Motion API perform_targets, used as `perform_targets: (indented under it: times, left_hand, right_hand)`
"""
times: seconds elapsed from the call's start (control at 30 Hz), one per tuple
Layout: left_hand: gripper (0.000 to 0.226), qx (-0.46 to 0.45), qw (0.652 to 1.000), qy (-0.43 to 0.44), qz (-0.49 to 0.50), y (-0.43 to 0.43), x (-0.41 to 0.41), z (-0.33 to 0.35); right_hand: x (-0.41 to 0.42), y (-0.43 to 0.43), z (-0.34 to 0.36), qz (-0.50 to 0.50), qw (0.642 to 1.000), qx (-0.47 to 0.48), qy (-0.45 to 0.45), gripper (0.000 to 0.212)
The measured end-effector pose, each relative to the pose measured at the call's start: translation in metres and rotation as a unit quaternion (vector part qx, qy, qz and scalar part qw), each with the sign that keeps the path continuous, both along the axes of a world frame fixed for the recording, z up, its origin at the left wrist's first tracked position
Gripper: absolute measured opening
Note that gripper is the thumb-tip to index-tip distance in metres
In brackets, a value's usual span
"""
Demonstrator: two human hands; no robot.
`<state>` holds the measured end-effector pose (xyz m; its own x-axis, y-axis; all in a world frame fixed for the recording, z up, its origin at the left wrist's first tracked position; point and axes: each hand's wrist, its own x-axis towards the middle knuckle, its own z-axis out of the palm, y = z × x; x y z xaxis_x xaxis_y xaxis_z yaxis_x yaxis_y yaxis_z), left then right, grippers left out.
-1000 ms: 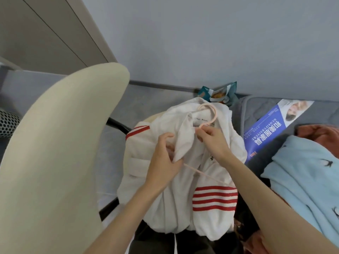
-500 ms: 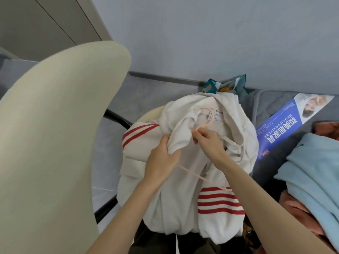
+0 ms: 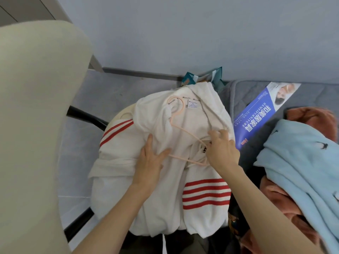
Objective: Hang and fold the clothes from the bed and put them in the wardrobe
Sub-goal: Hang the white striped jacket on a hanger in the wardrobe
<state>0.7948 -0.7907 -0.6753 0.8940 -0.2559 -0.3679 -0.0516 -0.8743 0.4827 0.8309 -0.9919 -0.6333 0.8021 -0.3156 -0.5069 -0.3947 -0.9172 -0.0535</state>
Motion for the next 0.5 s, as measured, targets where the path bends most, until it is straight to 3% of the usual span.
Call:
perform_targets:
  times: [0.07,0.13,0.2,0.27,0.37,0.5]
  left_hand:
    - [0.031,0.028,0.999,0.023,0.012,-0.004,0.009,0.001]
    - [0.014,0.024,0.999,0.030,0.037,-0.009,0.019,0.001]
    - [0.017,-0.018,0.995,0.041,0.087,-0.009,0.028,0.000]
    - [0.034,-0.054,0.989,0.032,0.131,-0.002,0.033,-0.001]
    - [0.019,-0.050,0.993,-0.026,0.102,0.006,0.040,0.006]
    - [0.016,-0.055,0.992,-0.005,0.110,0.004,0.058,0.026]
  right_hand:
    - [-0.004,-0.005,-0.001,-0.009,1.000,-0.005,0.015,0.035]
    - [-0.006,-0.012,0.000,-0.027,0.999,0.007,-0.019,0.026]
    - [-0.010,-0.021,0.004,-0.046,0.996,0.013,-0.076,0.018]
    - [-0.018,-0.034,0.011,-0.058,0.987,0.007,-0.151,0.017]
    - [-0.029,-0.053,0.021,-0.104,0.964,0.015,-0.243,0.025]
    - [-0.037,-0.050,0.042,-0.216,0.895,0.140,-0.364,0.033]
